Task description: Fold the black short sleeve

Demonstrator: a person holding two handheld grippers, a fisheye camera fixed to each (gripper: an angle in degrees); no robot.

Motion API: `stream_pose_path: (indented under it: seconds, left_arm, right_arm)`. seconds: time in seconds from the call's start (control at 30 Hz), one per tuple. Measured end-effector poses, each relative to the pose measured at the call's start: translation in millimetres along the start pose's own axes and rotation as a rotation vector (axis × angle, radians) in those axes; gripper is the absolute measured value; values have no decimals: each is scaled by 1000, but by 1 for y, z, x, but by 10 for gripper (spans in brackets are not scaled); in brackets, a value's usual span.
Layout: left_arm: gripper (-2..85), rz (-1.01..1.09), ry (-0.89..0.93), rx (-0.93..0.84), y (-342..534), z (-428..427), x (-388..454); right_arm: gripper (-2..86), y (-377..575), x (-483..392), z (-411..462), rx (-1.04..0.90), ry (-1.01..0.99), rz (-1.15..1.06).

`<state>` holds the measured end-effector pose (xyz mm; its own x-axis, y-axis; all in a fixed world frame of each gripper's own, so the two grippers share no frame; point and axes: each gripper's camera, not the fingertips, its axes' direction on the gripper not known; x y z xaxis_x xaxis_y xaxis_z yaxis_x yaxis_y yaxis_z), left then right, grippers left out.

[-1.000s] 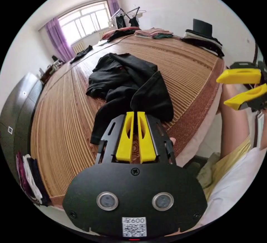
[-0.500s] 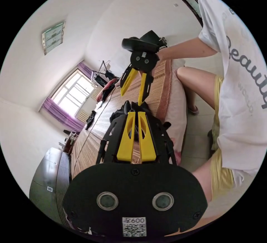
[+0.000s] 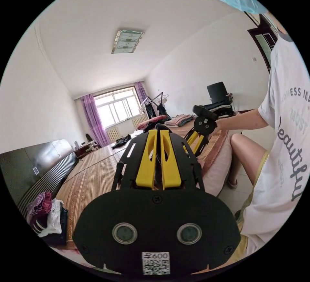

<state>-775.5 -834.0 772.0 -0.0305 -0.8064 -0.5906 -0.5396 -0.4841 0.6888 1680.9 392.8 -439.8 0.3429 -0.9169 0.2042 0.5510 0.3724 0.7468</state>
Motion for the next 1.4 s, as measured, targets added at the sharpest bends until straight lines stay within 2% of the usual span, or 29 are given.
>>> stream_pose_path:
  seconds: [0.17,0.37,0.57,0.7,0.77,0.87,0.97,1.0,1.03,1.13,1.23,1.33,1.4]
  left_arm:
    - [24,-14,-22,25,-5,-11,-8]
    - [24,-34,-53,-33,-10,-22,-12]
    - [23,-83,15,26,-18,-27,-13]
    - [23,-119,-53,57,-27,-33,-14]
    - [22,-138,-75,62,-29,-37,-16]
    - [23,-194,-136,-14,-27,-38,-22]
    - [22,-166,-104,-84,-34,-54,-23]
    - [23,-120,-13,-108,-44,-58,-19]
    - [23,-75,56,-92,-60,-64,-10]
    - [23,15,14,48,-109,-83,15]
    - [23,73,50,131,-157,-89,21]
    - [24,129,15,192,-191,-84,21]
    - [24,134,-11,143,-214,-58,11]
  right_arm:
    - [76,4,-4,3,-39,-18,-1]
    - [64,6,-41,-5,114,-129,-8]
    - [24,-19,-85,42,8,-34,-50]
    - [-1,-27,-114,99,-152,263,-66]
    - [-6,-25,-113,99,-125,320,-9]
    - [-8,-24,-106,45,-62,453,125]
    - [-8,-19,-140,-94,99,751,136]
    - [-8,-21,-166,-159,175,850,122]
    - [-8,-24,-200,-220,266,918,90]
    - [-8,-38,-268,-306,339,1030,78]
    - [-9,-51,-289,-330,186,1013,91]
    - [-8,-55,-296,-357,290,898,150]
    - [-8,-66,-282,-360,283,812,197]
